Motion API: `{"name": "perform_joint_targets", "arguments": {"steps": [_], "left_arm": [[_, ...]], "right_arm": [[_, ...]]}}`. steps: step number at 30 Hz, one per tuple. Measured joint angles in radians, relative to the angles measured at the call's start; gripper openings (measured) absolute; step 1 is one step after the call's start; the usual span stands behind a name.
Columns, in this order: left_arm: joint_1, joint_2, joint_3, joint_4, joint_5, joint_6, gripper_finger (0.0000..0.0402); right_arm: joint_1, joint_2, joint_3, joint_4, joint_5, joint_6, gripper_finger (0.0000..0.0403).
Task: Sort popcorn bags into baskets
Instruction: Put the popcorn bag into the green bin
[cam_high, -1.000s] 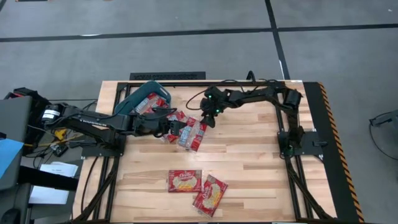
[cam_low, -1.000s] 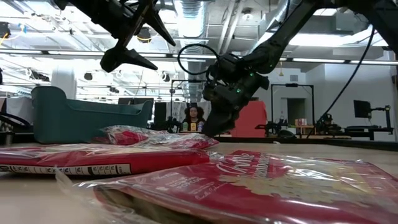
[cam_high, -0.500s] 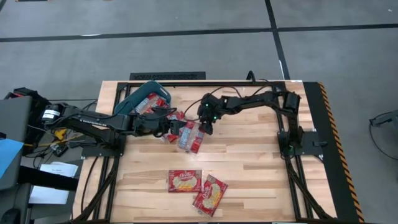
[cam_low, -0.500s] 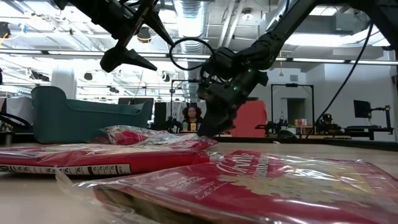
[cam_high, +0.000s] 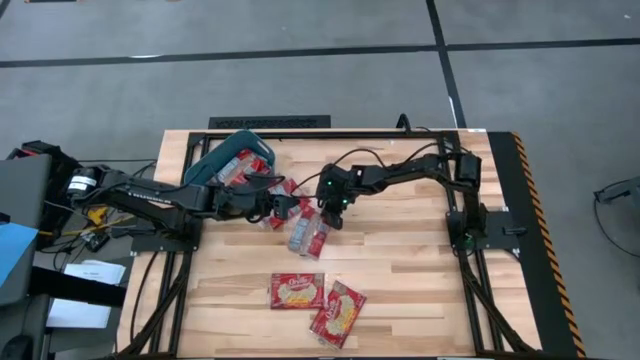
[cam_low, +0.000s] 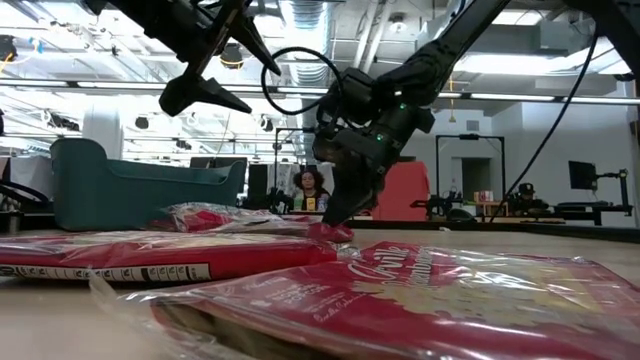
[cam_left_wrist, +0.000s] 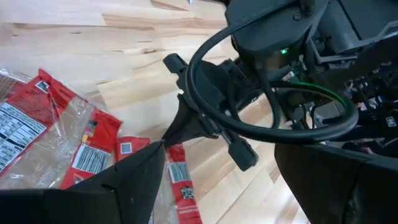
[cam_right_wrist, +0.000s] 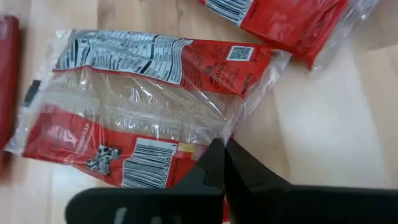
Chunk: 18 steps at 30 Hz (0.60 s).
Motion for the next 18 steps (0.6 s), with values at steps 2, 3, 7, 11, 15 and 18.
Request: {"name": "perform_joint_targets", "arguments": {"steps": [2, 3, 7, 11, 15, 18], "left_arm": [[-0.008, 0.000, 0.000, -0.021, 0.002, -0.006, 0.0293], [-0.013, 0.000, 0.000, -0.036, 0.001, -0.013, 0.0293], [-0.033, 0.000, 0.000, -0.110, -0.002, -0.088, 0.0293], [-0.045, 0.000, -0.001, -0.201, -0.003, -0.160, 0.0293], [-0.053, 0.000, -0.001, -0.230, -0.024, -0.135, 0.0293], [-0.048, 0.009, -0.001, -0.217, -0.028, -0.064, 0.0293]], "right_arm": [[0.001, -0.010, 0.000, -0.012, -0.002, 0.034, 0.0011], [0.001, -0.021, -0.002, -0.024, -0.003, 0.038, 0.0008], [-0.001, -0.085, -0.002, -0.069, -0.002, 0.055, 0.0006], [-0.015, -0.159, -0.001, -0.113, -0.002, 0.057, 0.0005], [-0.029, -0.223, -0.001, -0.139, -0.001, 0.057, 0.0004], [-0.029, -0.266, -0.001, -0.145, 0.001, 0.058, 0.0004]]}}
